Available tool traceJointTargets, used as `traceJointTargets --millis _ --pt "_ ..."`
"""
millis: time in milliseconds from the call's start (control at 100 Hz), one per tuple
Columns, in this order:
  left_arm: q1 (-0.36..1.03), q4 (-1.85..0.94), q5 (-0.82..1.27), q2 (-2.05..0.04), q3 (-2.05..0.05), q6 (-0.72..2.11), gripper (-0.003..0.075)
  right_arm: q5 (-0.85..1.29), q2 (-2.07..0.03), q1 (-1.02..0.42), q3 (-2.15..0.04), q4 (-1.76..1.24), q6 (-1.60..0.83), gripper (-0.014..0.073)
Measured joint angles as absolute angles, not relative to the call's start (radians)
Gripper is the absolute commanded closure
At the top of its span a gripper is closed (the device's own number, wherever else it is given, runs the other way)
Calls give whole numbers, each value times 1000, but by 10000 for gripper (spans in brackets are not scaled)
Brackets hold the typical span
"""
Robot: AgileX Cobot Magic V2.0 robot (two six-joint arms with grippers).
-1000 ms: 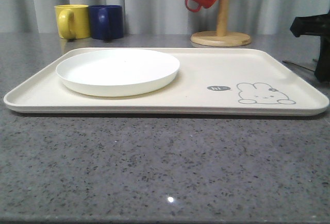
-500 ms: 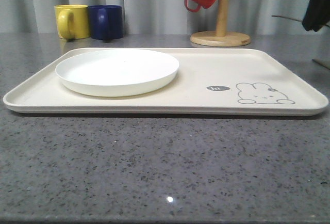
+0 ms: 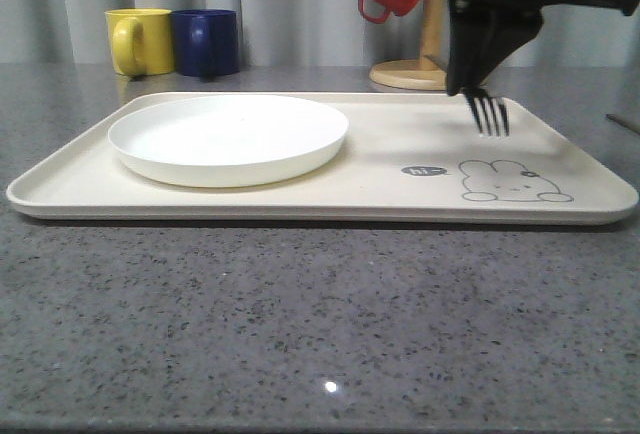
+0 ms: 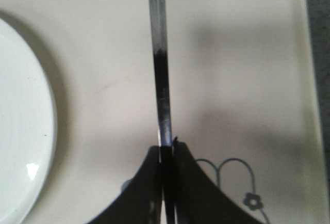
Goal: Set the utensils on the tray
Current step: 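Carry the fork onto the tray beside the plate and release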
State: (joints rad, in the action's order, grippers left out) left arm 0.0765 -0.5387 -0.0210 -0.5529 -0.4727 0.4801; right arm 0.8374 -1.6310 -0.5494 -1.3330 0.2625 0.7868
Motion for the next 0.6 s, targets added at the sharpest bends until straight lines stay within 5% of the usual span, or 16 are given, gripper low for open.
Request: traceJointTargets --millis 460,600 --pt "77 -539 -21 -553 -473 480 738 811 -1782 -614 -1409 277 873 647" --pt "77 -539 -21 -553 -473 480 738 811 -1790 -614 -1409 281 878 587"
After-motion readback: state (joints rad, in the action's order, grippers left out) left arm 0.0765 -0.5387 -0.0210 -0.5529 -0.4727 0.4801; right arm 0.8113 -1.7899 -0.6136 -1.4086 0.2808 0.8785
